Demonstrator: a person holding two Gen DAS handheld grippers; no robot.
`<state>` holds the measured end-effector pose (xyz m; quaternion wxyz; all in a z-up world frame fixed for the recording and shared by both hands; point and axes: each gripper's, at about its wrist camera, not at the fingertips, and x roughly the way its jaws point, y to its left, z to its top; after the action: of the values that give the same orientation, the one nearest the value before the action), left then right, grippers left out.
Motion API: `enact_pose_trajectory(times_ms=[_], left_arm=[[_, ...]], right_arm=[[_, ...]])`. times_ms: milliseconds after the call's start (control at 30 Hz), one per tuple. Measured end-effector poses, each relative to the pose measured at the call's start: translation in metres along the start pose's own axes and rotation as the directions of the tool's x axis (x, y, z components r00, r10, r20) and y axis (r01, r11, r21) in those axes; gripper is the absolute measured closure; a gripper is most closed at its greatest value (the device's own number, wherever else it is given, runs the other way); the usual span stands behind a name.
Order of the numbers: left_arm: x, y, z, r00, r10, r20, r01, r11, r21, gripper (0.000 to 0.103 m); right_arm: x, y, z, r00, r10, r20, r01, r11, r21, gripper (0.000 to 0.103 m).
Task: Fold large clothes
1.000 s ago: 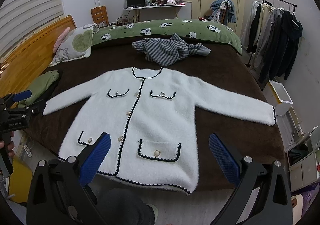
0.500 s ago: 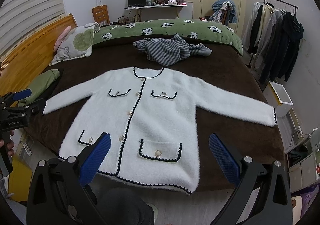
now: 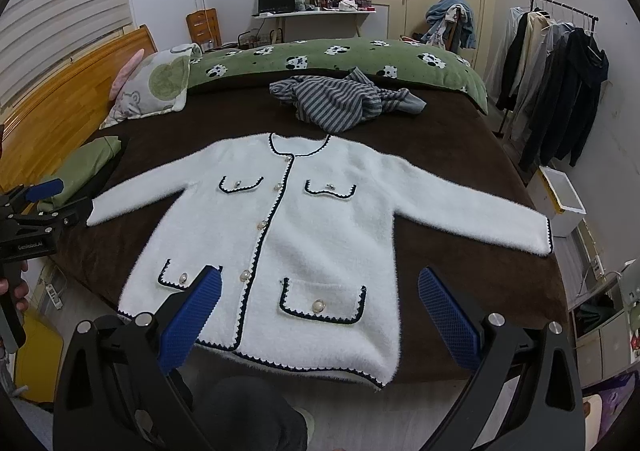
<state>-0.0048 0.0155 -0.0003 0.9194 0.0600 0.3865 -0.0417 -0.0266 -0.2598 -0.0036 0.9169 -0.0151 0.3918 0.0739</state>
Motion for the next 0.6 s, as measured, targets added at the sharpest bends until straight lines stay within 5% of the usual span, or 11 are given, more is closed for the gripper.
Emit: enact_pose_trajectory(times_ms=[600], left_arm=[[-0.0039, 0.0011, -0.0010, 1.000, 0.010, -0.005, -0.010, 1.000, -0.003, 0.006]], right_arm=[[-0.0020, 0.0037, -0.0018, 1.000, 0.010, 0.005, -0.009, 1.000, -0.009, 0.006]])
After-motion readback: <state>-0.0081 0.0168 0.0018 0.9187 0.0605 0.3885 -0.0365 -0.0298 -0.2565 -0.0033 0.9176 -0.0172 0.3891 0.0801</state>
